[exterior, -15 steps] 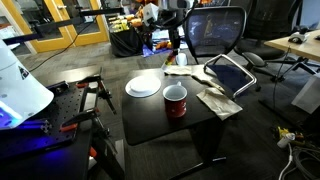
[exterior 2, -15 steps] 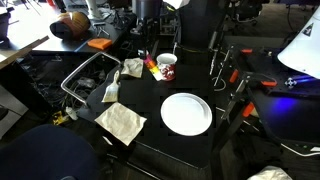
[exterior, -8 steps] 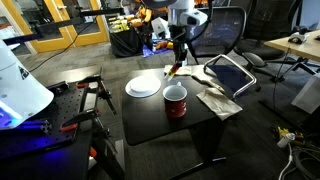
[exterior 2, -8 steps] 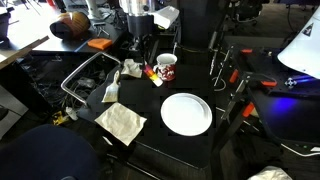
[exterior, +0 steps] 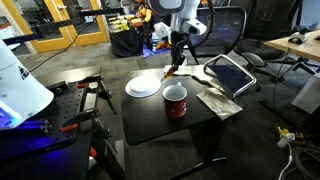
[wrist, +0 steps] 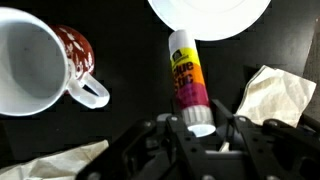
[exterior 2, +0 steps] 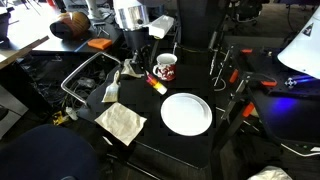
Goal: Put the glue stick on the table
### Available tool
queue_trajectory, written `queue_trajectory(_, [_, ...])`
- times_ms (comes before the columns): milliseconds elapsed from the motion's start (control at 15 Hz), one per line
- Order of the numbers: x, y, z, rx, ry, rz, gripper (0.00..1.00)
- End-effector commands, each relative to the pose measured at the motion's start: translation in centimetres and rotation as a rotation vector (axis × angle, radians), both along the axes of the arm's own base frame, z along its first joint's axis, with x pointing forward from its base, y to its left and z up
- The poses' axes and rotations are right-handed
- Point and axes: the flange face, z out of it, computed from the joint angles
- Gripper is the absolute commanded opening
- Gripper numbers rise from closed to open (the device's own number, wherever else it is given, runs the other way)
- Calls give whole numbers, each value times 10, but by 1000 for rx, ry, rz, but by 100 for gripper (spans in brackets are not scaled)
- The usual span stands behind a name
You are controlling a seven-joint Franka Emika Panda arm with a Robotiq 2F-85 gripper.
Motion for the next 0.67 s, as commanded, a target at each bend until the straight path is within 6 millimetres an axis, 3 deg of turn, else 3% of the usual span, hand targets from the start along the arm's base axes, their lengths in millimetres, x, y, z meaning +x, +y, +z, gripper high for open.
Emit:
queue_trajectory(0, [11, 4, -7, 6, 40, 19, 10])
queue_trajectory(600, [19, 8, -35, -10, 45, 43, 10])
